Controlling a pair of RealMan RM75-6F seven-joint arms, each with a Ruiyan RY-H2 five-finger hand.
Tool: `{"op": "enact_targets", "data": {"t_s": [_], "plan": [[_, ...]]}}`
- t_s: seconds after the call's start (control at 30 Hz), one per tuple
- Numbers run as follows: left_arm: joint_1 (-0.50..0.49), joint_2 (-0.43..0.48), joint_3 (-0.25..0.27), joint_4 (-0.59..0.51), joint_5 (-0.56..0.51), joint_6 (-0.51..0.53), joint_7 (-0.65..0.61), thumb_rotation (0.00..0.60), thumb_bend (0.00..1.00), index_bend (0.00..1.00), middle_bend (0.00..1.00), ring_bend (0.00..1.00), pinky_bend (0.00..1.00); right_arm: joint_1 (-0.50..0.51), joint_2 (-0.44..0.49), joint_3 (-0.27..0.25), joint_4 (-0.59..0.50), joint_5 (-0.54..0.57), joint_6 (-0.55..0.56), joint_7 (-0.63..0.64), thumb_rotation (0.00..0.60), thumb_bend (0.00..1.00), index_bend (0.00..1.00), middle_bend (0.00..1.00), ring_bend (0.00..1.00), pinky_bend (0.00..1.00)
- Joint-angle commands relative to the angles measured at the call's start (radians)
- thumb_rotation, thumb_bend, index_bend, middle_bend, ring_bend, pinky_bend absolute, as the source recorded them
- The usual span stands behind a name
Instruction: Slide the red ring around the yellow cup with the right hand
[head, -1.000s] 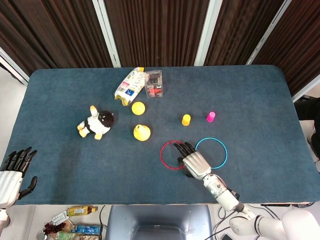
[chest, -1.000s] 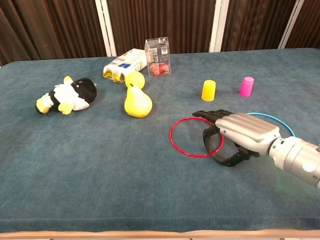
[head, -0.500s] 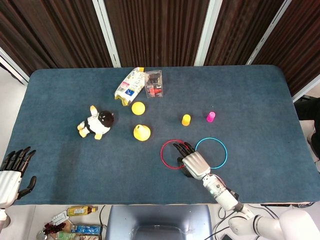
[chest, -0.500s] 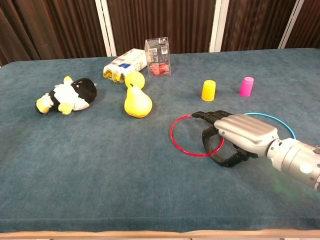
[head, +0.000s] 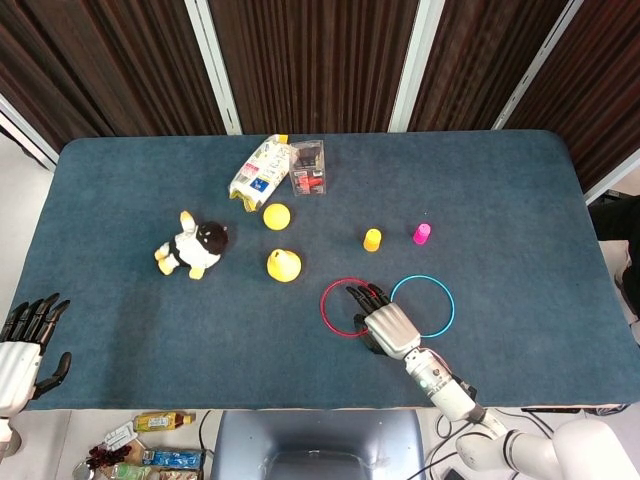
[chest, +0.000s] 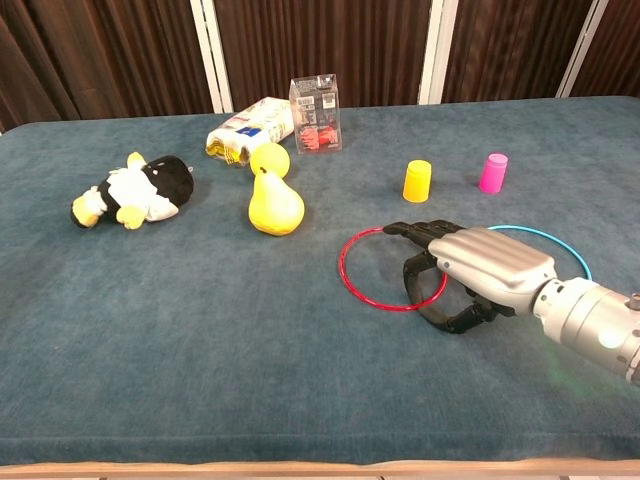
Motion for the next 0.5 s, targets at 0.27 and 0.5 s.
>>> {"op": "enact_targets", "data": {"t_s": [0.27,0.5], "plan": [[0.001,0.001,-0.002,0.002,-0.001,0.001,-0.003,0.600,0.46,0.00,0.00,0.00,0.06,-0.003,-0.033,0.003,0.055,-0.021,0.057,0.049,0.600,0.60,0.97,0.17,0.00,0.00],[0.004,-0.003,-0.007,0.002,-0.007,0.008,0.003,0.600,0.46,0.00,0.00,0.00,0.06,-0.001,-0.052,0.001,0.087,-0.034,0.083,0.083,0.600,0.60,0.99,0.18,0.00,0.00]]}}
